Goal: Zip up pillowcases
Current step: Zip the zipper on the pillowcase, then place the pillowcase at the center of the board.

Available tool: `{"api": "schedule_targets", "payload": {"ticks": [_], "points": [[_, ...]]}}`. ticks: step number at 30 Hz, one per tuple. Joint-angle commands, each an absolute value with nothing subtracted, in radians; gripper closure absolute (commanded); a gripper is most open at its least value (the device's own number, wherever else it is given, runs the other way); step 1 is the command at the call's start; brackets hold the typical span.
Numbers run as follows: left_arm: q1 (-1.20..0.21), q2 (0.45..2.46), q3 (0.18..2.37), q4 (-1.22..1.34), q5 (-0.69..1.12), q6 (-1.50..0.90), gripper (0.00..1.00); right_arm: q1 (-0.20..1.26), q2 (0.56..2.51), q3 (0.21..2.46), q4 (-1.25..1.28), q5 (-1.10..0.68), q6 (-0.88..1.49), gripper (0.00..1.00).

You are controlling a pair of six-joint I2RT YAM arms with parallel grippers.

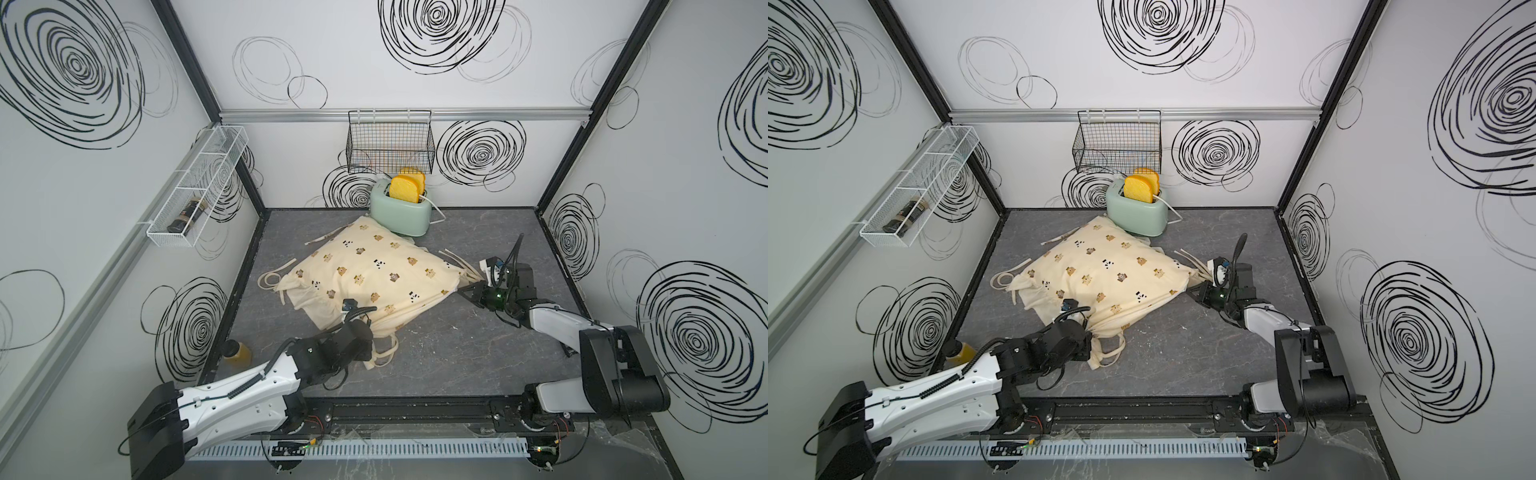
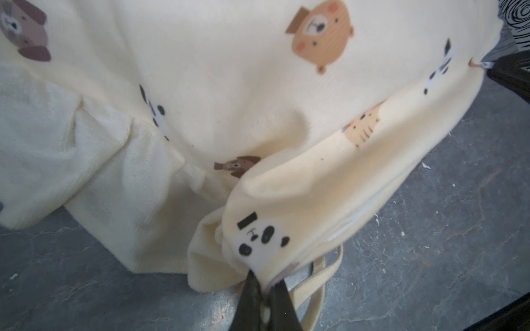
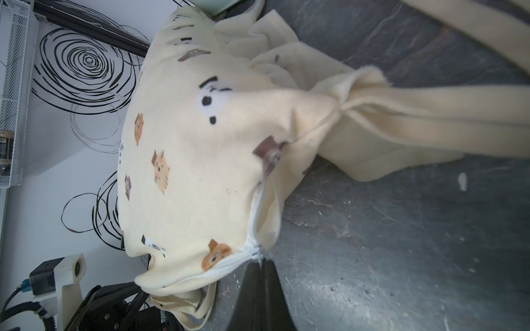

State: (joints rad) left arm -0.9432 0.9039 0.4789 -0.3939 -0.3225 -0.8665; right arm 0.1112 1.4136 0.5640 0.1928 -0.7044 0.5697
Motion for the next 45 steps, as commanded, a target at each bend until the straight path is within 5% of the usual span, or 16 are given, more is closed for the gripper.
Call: {"api": "schedule_targets", "payload": {"ticks": [1, 26, 29, 34, 38, 41, 45], "points": [[-0.926, 0.891, 0.479, -0.501, -0.375, -0.889, 1.0, 0.059, 1.452, 0.624, 0.195, -0.642, 0.506, 1.0], [-0.944, 0.965, 0.497, -0.365, -0.291, -0.856, 1.0, 0.031, 1.598, 0.796, 0.089, -0.554, 0.385, 1.0], [-0.982, 0.99, 0.507, -0.288, -0.279, -0.846, 1.0, 0.036, 1.566, 0.788, 0.062, -0.537, 0.359, 0.74], [-1.05, 1.126, 0.569, -0.073, -0.203, -0.841, 1.0, 0.02, 1.458, 0.749, -0.024, -0.449, 0.278, 0.04], [-1.108, 1.331, 0.724, 0.004, -0.168, -0.793, 1.0, -0.004, 1.333, 0.691, -0.013, -0.344, 0.249, 0.02], [-1.138, 1.452, 0.836, 0.039, -0.153, -0.746, 0.78, -0.015, 1.246, 0.621, 0.069, -0.22, 0.223, 0.02], [-1.15, 1.526, 0.942, 0.039, -0.13, -0.699, 0.21, -0.019, 1.175, 0.577, 0.114, -0.066, 0.192, 0.02]]}}
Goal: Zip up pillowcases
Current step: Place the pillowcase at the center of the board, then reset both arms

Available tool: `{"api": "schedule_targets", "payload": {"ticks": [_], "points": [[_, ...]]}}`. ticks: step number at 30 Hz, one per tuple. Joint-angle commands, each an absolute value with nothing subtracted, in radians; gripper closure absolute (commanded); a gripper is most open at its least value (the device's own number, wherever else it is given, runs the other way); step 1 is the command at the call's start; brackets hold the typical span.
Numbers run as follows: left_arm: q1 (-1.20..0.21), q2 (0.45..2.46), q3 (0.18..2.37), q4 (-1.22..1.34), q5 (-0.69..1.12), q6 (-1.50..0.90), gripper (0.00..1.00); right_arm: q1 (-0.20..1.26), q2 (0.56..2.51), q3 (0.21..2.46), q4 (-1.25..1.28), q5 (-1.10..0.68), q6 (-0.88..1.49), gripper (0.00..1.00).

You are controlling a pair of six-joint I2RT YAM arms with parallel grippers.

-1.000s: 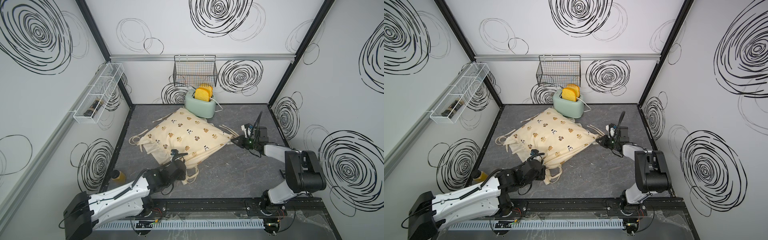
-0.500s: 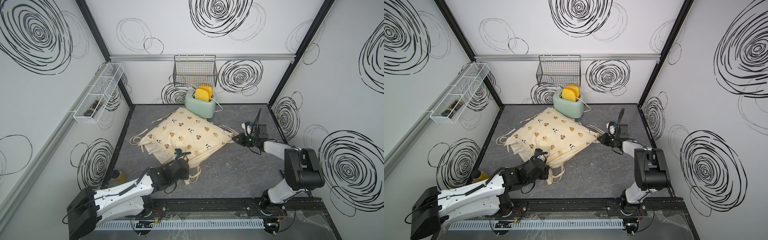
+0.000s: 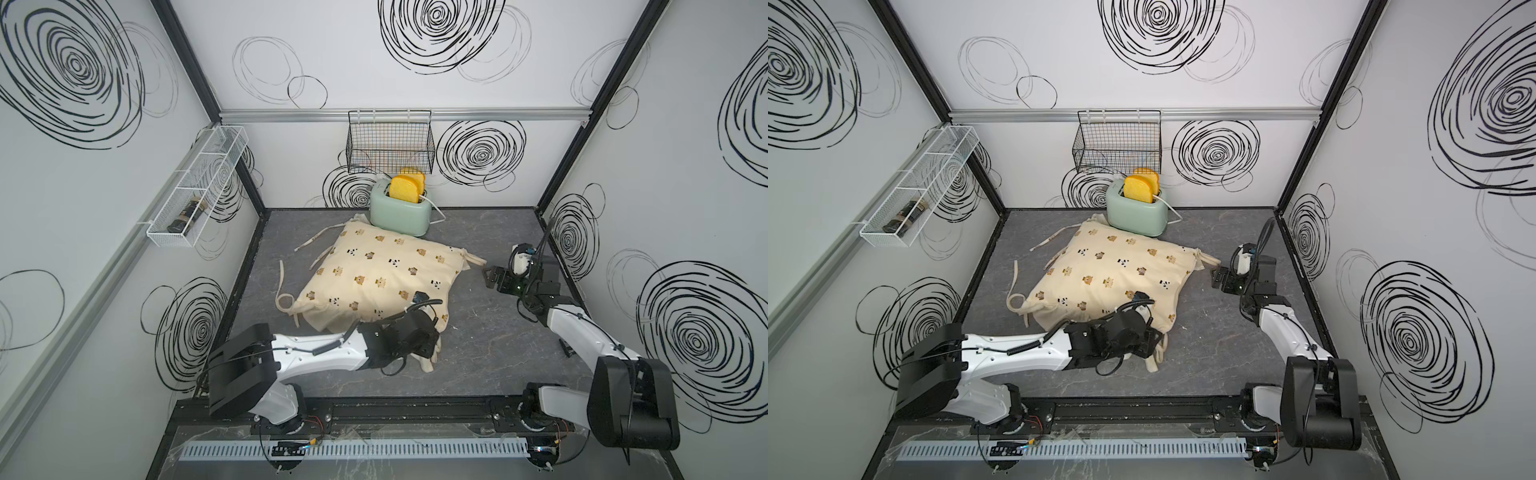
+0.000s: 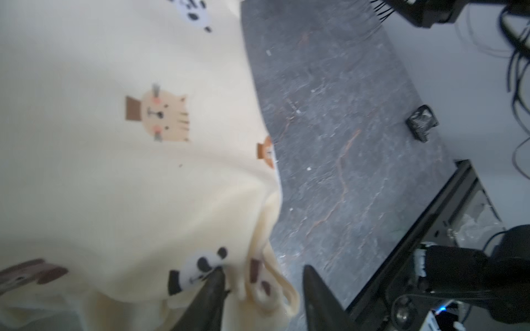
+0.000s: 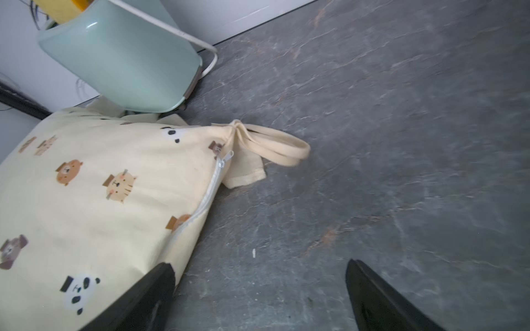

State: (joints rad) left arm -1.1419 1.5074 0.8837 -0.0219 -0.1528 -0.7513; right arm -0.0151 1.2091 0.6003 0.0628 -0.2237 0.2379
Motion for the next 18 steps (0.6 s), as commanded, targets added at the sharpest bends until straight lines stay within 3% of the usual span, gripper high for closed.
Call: {"api": "schedule_targets", "payload": {"ticks": [1, 2, 9, 13, 18], "points": [[-1.153, 1.527, 0.959, 0.025, -0.136, -0.689, 0.07, -0.021, 1.162, 0.567, 0.124, -0.043, 0.192, 0.02], [-1.155, 1.519, 0.966, 0.01, -0.149, -0.678, 0.03, -0.021, 1.151, 0.556, 0.135, -0.028, 0.192, 0.02], [-1.066, 1.303, 0.876, -0.147, -0.299, -0.601, 0.04, -0.022, 1.192, 0.429, 0.385, 0.035, 0.177, 0.02], [-0.839, 1.094, 0.767, -0.134, -0.37, -0.532, 0.04, -0.02, 1.213, 0.368, 0.542, 0.068, 0.167, 0.02], [-0.523, 0.936, 0.589, 0.098, -0.444, -0.436, 0.04, -0.016, 1.258, 0.333, 0.682, 0.078, 0.171, 0.02]]}}
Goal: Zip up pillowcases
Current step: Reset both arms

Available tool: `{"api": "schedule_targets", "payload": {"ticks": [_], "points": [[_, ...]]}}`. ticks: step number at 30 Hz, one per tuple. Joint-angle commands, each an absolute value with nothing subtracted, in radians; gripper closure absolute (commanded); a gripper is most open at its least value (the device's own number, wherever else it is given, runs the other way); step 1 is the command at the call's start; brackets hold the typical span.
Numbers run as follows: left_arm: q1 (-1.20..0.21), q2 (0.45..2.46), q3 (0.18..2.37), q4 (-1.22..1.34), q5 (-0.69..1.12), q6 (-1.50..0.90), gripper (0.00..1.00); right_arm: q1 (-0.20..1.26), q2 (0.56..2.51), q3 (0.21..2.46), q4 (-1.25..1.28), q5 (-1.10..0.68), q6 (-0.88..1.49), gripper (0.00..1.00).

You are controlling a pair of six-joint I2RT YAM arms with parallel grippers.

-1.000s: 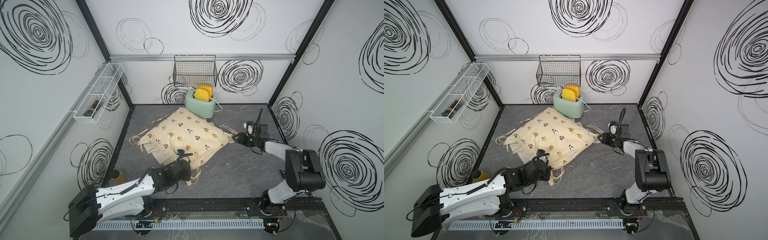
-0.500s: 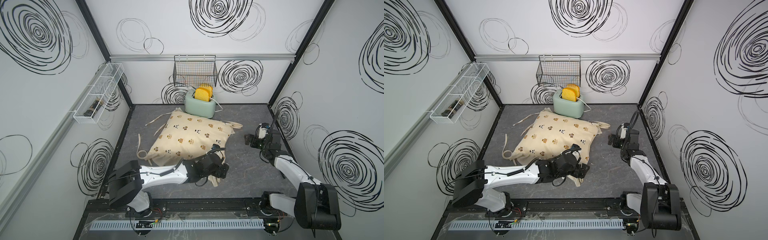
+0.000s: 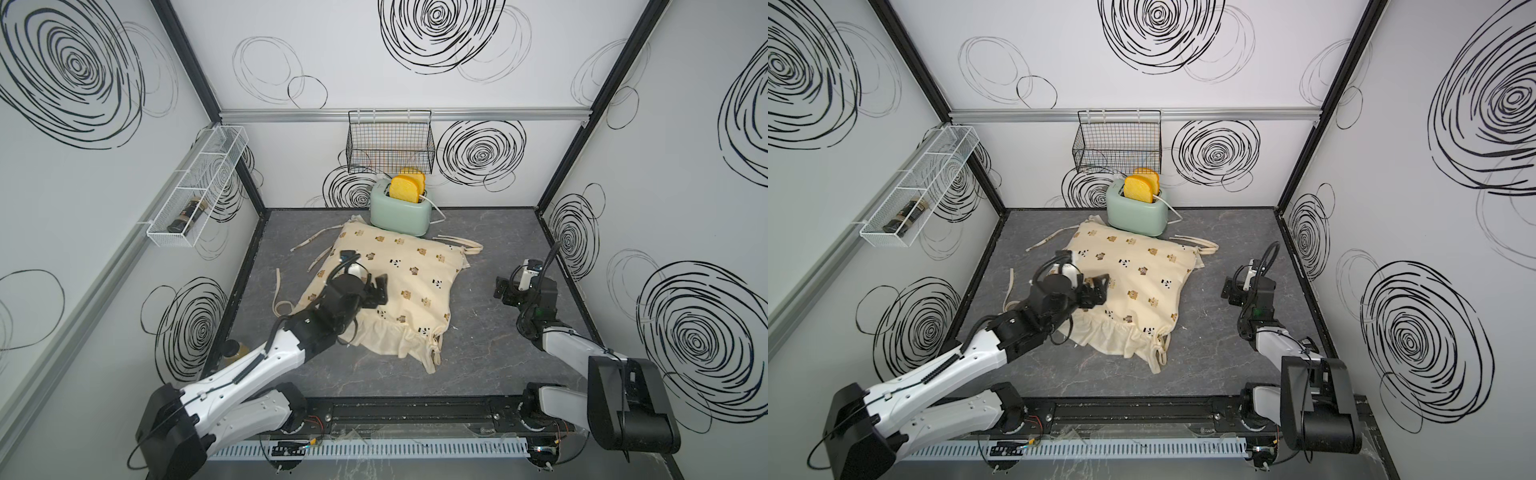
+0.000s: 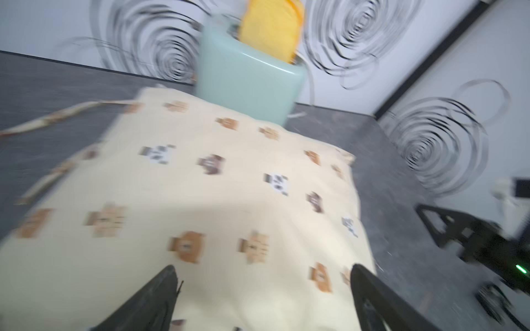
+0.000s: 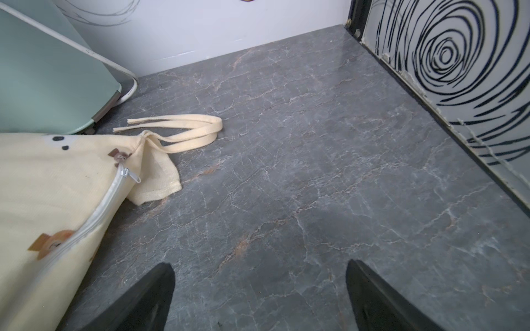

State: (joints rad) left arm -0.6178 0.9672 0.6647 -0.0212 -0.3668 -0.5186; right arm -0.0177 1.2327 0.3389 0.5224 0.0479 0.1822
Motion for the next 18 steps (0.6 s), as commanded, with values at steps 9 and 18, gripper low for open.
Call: {"api": "schedule_targets", "payload": {"ticks": [9, 18], "points": [[-0.255, 0.981, 0.359, 0.558, -0.469, -0.285, 0.04, 0.0, 1.359, 0.338, 0.823, 0.069, 0.121, 0.02], [-0.129, 1.149, 0.328, 0.78, -0.418, -0.179, 0.04, -0.011, 1.46, 0.306, 0.997, 0.041, 0.081, 0.02]]}}
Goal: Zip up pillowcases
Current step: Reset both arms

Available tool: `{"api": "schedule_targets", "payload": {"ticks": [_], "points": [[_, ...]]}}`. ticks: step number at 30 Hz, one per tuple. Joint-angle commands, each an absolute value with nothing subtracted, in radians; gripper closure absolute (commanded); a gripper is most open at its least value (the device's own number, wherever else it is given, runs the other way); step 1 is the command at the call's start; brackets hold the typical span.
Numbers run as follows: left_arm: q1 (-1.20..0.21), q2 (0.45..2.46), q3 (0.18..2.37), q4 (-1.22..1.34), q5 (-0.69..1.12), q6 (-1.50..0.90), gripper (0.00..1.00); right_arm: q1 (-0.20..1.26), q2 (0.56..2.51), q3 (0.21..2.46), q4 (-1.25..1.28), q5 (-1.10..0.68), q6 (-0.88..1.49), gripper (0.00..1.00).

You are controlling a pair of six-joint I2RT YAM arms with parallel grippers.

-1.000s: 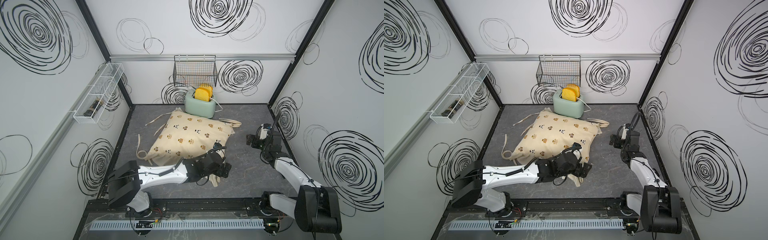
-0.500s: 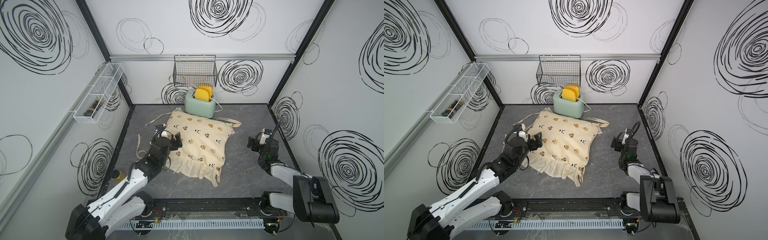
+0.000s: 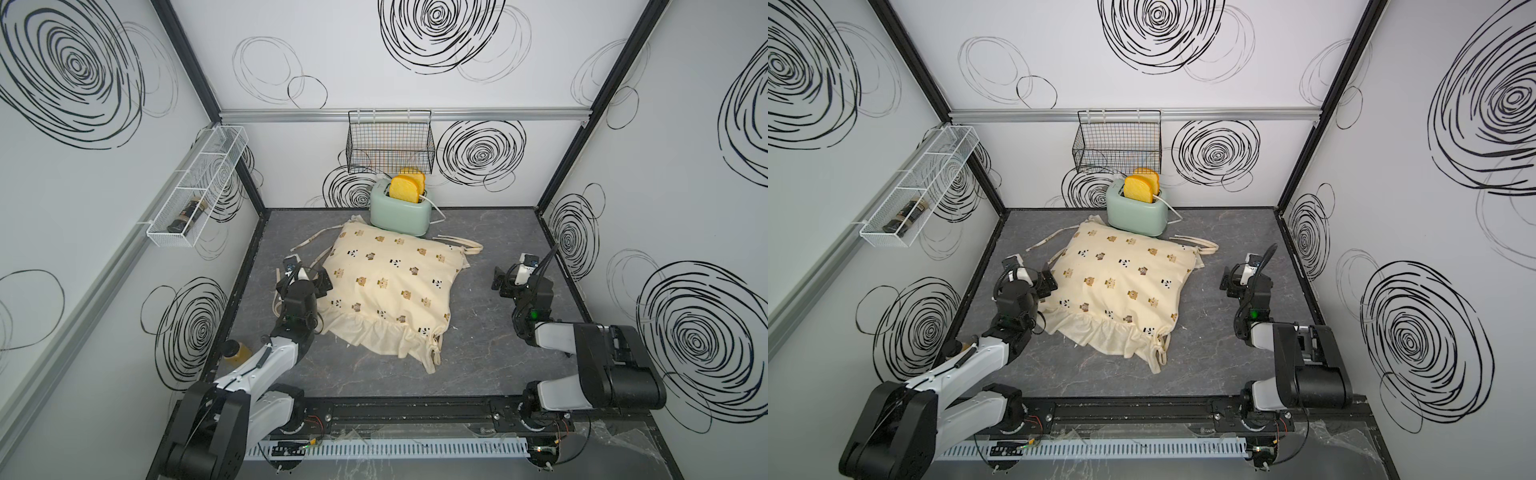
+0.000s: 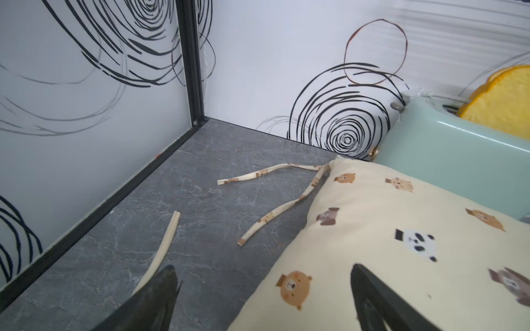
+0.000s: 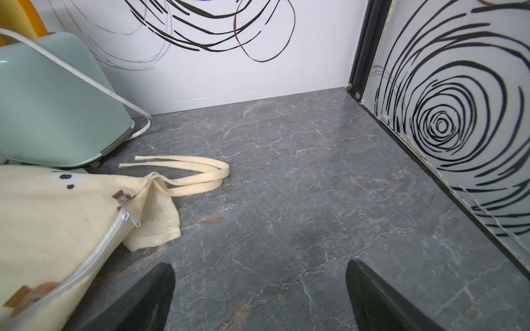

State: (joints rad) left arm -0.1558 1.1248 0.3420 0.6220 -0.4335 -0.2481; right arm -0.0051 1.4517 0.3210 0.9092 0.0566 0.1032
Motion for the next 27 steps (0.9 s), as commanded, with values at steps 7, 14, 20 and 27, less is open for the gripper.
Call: {"api": "schedule_targets", "payload": {"ticks": [7, 14, 20, 27], "points": [[-0.051, 1.266, 0.309, 0.939, -0.363, -0.1, 0.04, -0.011, 1.484, 0.268, 1.09, 0.026, 0.071, 0.02], [-0.023, 1.384, 0.286, 1.088, -0.25, -0.102, 0.04, -0.008, 1.478, 0.264, 1.091, 0.031, 0.069, 0.02], [-0.077, 1.434, 0.254, 1.202, -0.277, -0.046, 0.04, -0.002, 1.48, 0.267, 1.089, 0.041, 0.067, 0.02], [-0.104, 1.453, 0.224, 1.276, -0.308, -0.023, 0.04, -0.002, 1.479, 0.267, 1.088, 0.041, 0.066, 0.02]]}}
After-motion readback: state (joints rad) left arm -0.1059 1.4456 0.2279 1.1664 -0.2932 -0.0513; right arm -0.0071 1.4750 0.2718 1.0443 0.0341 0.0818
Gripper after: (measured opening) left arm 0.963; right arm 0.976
